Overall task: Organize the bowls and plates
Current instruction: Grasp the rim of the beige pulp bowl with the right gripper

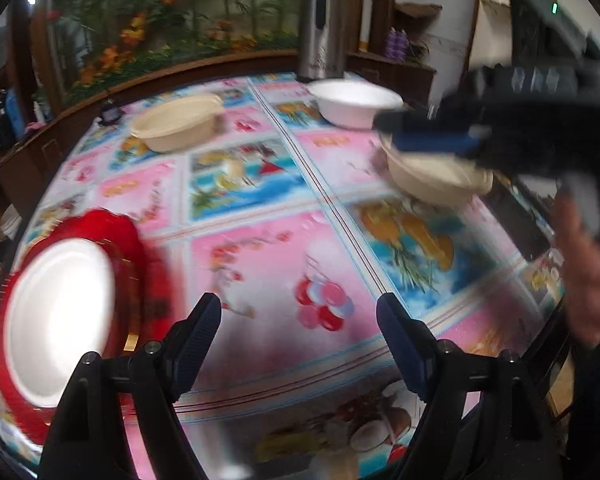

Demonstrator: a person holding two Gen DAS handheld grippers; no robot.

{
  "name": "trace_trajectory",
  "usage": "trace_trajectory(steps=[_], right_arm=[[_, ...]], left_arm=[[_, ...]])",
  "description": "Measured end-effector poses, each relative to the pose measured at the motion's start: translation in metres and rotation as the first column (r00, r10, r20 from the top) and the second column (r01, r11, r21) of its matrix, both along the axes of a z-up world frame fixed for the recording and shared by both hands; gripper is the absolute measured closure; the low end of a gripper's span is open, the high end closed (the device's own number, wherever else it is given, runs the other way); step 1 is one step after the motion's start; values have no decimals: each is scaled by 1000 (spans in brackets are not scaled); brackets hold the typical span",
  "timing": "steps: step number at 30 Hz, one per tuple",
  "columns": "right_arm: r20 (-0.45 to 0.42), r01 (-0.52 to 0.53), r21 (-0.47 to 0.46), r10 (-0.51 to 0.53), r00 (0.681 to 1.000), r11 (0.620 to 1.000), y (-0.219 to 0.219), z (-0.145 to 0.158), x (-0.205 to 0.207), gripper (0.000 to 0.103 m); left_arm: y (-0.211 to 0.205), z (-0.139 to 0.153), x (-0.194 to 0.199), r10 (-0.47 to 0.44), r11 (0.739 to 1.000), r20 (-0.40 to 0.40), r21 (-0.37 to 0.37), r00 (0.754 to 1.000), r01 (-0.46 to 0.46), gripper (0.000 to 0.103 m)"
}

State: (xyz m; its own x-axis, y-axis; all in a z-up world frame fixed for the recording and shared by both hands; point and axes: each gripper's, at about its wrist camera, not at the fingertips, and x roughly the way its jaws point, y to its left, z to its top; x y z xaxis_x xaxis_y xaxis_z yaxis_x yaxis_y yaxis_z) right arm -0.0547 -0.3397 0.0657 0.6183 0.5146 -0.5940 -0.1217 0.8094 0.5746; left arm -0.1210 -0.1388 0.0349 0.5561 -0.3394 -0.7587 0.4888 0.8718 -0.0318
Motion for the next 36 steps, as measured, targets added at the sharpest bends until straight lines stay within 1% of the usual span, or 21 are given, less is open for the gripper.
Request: trace_trajectory(steps=[2,4,5,6,9,10,13,16,22,27,31,33,34,35,36], right_arm=[[8,48,-3,-48,999,999,-21,4,-2,76],[10,86,-7,-86,996,996,-39,4,-3,68],[10,106,-17,-106,994,994,-47,4,-3,61],[8,130,-32,-129,992,991,-56,3,-2,59],[-19,167,-82,-169,985,982,-69,-4,7,57],[-31,166,-78,-169,985,983,-71,-7,10,57],[-69,142,-65,-147,987,988,-69,-17,17,57],[-85,103,-64,-109,990,993,-57,-23,21,57],[-87,44,-47,-48,995,998,-35,-23,19,56],[-95,-44,0,44,995,999,-9,-24,17,56],[-85,-156,80,163,983,984,10,-25,13,55],[-65,-206,165,219,974,965,13,-24,12,55],[-52,-204,178,217,975,963,11,-21,10,55],[-34,-179,159,187,982,971,7,-15,7,55],[-16,-136,112,138,990,984,1,-9,5,55]], left_arm=[[-7,-15,3,0,1000,-16,26,1000,1,24],[-13,-28,7,14,998,-56,61,998,-11,24],[-12,-27,7,16,998,-50,54,999,-13,23],[-10,-24,7,21,999,-39,41,999,-19,22],[-10,-28,10,27,998,-63,50,998,-24,20],[-12,-28,9,27,999,-62,49,998,-24,20],[-11,-29,8,26,998,-63,50,998,-23,20],[-11,-29,8,25,998,-62,53,998,-22,20],[-11,-30,8,22,998,-62,52,998,-19,19],[-10,-30,8,24,998,-60,52,998,-21,19],[-10,-30,7,27,998,-58,53,998,-24,19],[-10,-30,6,27,998,-59,52,998,-24,19],[-10,-30,6,26,998,-59,51,998,-23,18],[-9,-30,6,25,999,-59,50,998,-22,18],[-9,-30,6,25,999,-59,49,998,-22,18]])
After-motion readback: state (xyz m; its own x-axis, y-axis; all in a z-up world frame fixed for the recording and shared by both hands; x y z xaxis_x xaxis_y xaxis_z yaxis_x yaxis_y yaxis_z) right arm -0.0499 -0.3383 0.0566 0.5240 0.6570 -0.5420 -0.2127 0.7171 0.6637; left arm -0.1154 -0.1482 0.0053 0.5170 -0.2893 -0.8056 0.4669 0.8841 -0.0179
